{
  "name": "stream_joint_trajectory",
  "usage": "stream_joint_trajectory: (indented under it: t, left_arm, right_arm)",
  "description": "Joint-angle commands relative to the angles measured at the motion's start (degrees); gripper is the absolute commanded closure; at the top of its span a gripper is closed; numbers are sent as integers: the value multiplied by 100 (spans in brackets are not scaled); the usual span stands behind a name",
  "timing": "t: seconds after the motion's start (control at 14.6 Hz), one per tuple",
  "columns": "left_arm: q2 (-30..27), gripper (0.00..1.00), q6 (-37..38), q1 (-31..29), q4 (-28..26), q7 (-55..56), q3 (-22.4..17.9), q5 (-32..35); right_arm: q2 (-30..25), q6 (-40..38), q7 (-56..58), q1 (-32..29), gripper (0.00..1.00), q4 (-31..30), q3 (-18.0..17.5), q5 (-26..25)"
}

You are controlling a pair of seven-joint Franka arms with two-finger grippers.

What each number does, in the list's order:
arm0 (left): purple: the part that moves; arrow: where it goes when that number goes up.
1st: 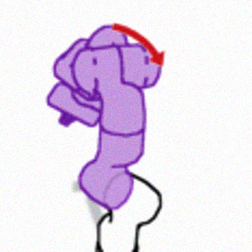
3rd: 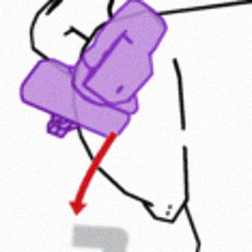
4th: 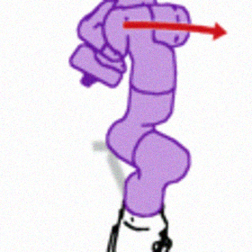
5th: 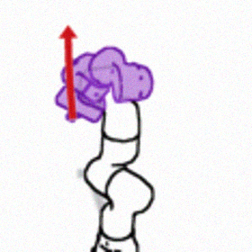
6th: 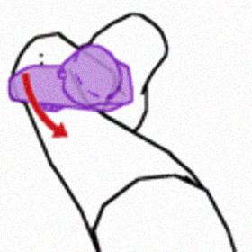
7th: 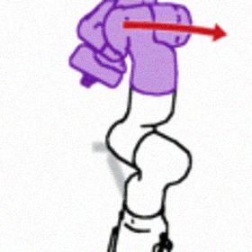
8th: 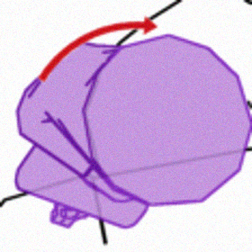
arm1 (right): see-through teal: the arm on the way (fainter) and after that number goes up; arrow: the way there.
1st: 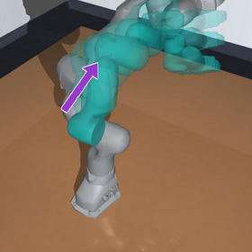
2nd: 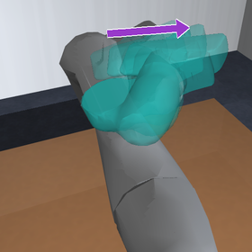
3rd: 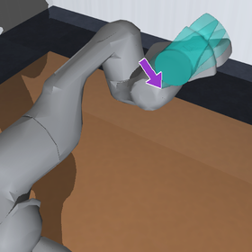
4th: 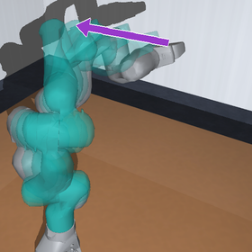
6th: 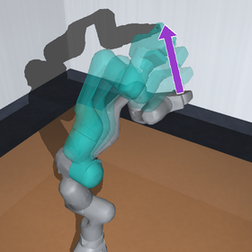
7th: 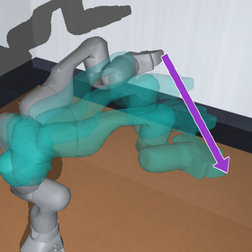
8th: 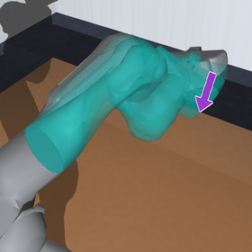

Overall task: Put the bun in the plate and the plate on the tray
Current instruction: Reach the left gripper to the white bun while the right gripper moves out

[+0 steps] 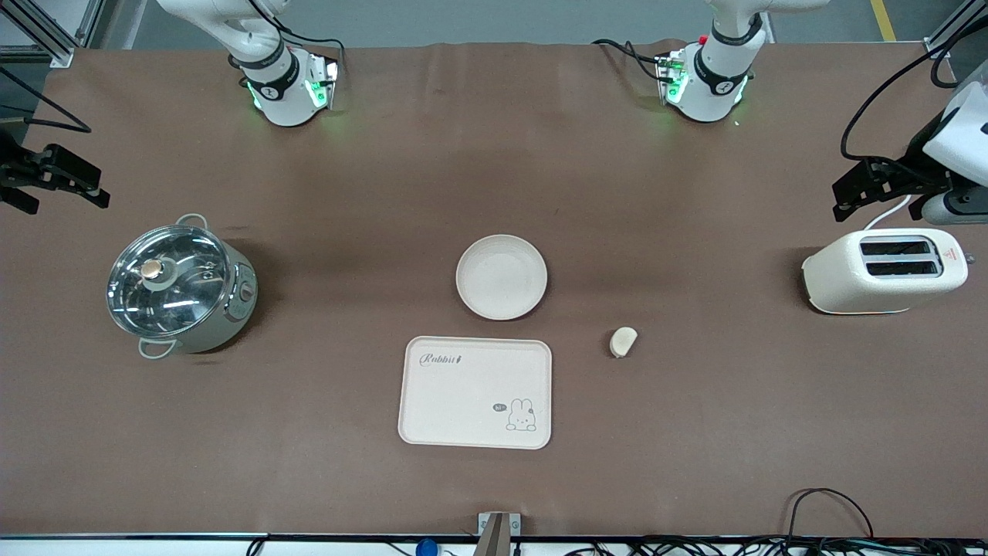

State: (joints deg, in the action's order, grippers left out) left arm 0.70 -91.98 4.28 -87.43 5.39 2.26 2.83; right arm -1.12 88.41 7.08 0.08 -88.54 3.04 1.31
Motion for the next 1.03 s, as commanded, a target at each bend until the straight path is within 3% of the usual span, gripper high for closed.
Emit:
stream_joint_trajectory:
  t: [0.0,0.41,0.62,0.96]
  left_arm:
    - [27,0,93,-14,77,-239,-24,-72]
    - [106,0,101,73,-63,-336,-15,-81]
    - [1087,0,-248,135,-231,-415,352,-204]
    - [2705,1,-2084,161,-249,-459,880,-151]
  right_arm:
    - [-29,-60,13,18,0,21,-5,-78]
    - [-20,-69,-13,27,0,3,-5,-70]
    - [269,-17,-31,88,0,-32,-14,-8]
    - [674,247,-49,422,0,-32,-14,10]
